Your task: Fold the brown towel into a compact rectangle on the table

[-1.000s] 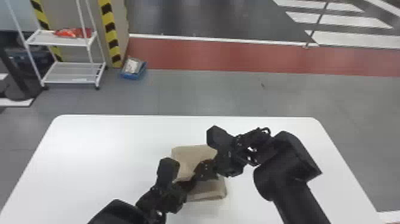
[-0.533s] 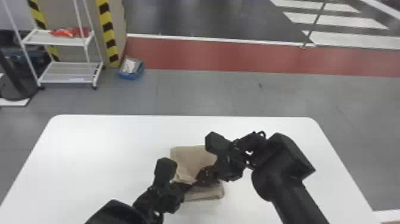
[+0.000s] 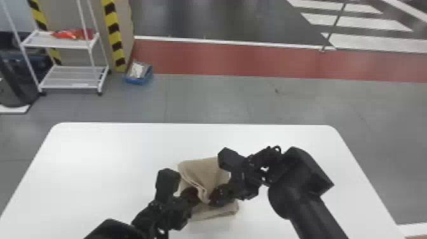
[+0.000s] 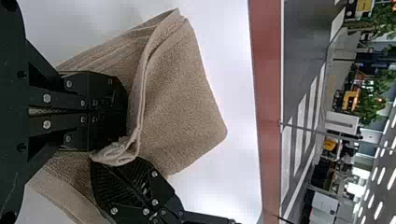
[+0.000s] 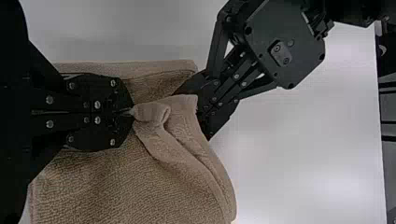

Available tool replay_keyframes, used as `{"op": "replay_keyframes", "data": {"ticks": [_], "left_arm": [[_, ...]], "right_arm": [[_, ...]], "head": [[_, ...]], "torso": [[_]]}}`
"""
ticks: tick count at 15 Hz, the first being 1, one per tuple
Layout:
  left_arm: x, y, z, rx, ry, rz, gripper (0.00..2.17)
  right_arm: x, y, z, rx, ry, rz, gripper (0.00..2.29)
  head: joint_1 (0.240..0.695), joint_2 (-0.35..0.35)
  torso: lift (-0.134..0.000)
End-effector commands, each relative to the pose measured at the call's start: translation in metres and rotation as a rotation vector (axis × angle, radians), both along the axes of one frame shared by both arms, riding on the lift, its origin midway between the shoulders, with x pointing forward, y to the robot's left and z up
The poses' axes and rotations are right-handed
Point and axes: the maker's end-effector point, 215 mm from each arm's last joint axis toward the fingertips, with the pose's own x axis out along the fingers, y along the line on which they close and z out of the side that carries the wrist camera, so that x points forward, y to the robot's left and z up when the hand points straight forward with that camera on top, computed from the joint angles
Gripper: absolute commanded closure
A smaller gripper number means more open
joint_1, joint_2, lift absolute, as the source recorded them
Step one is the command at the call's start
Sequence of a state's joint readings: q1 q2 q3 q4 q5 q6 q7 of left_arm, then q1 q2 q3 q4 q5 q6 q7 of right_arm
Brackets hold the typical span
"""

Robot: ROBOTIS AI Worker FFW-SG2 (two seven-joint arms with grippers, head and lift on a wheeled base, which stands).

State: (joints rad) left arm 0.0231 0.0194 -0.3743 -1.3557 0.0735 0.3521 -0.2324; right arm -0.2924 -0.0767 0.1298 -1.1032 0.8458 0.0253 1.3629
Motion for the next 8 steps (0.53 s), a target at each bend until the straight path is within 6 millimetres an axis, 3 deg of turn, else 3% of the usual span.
{"op": "replay_keyframes", "data": {"ticks": [1, 2, 4, 8], "left_arm": [[0.000, 0.013, 0.017, -0.028, -0.012, 0.023, 0.37], [0.000, 0.015, 0.022, -0.037, -0.016, 0.027, 0.18], [0.001, 0.018, 0.029, -0.045, -0.021, 0.031, 0.17], [0.001, 0.030, 0.032, -0.057, -0.033, 0.059, 0.17]], "right_arm": [[0.005, -0.003, 0.001, 0.008, -0.007, -0.024, 1.31], [0.006, -0.004, 0.002, 0.014, -0.008, -0.032, 1.31], [0.009, -0.007, 0.003, 0.031, -0.029, -0.063, 1.10], [0.011, -0.009, 0.006, 0.040, -0.029, -0.091, 1.04]], "head": [[0.695, -0.138], [0.695, -0.137], [0.695, -0.127], [0.695, -0.119]], "torso": [[0.000], [0.000], [0.000], [0.000]]}}
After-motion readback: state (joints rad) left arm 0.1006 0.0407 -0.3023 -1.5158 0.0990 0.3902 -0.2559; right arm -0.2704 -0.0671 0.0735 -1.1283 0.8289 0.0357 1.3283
